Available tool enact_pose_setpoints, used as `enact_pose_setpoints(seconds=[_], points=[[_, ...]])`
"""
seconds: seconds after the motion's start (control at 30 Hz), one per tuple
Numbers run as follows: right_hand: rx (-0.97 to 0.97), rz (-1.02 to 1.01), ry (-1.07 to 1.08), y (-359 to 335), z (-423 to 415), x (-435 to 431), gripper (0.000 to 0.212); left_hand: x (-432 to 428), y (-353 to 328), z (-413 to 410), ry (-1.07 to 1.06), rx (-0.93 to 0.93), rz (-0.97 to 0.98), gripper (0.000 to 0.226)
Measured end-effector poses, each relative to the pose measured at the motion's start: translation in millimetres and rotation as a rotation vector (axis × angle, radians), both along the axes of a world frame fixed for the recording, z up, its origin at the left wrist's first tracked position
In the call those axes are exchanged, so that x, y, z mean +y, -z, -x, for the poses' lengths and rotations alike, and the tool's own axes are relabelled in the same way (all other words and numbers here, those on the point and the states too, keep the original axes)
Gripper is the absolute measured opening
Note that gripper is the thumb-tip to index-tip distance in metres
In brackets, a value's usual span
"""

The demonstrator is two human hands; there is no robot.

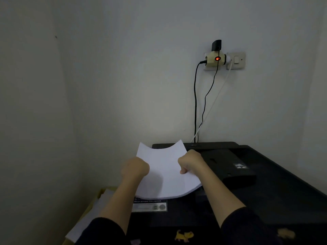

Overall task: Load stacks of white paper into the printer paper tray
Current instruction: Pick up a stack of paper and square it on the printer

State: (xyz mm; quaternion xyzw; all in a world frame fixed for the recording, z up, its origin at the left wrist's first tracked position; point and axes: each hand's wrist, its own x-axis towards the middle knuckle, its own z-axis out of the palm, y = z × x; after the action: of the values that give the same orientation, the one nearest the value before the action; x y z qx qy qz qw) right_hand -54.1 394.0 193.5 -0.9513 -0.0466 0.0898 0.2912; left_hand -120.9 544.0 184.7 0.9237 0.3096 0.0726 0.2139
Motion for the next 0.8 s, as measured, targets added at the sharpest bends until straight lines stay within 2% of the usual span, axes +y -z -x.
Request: enact_pose_setpoints(seconds=[0.13,0.2,0.3,0.37,0.47,0.6,0.8], points=[[-0.095,0.132,0.037,-0.4,11.8,-4.7,0.015,-7.4,-1.8,2.9,-0.103,0.142,-0.241,0.037],[-0.12,0.181,0.036,1.0,16.2,-7.9,0.022,-9.6,-1.0,4.3,-0.135,0.225,-0.281,0.044],[-0.166,0.181,0.017,4.4,21.3,-11.9,0.018,-12.4,2.4,3.0,-0.145,0.243,-0.286,0.063],[-0.24,0.151,0.016,8.6,25.2,-16.5,0.029,-20.1,3.5,4.2,-0.117,0.145,-0.311,0.069],[-0.364,0.011,-0.019,8.6,34.1,-28.5,0.048,-39.3,1.8,12.3,-0.049,-0.183,-0.294,0.059],[-0.519,-0.187,-0.049,4.8,54.0,-49.2,0.046,-73.4,-4.9,28.0,0.073,-0.506,-0.267,0.061],[-0.766,-0.439,0.039,23.5,102.3,-95.8,0.038,-138.5,12.6,72.8,0.226,-0.751,-0.177,0.065]])
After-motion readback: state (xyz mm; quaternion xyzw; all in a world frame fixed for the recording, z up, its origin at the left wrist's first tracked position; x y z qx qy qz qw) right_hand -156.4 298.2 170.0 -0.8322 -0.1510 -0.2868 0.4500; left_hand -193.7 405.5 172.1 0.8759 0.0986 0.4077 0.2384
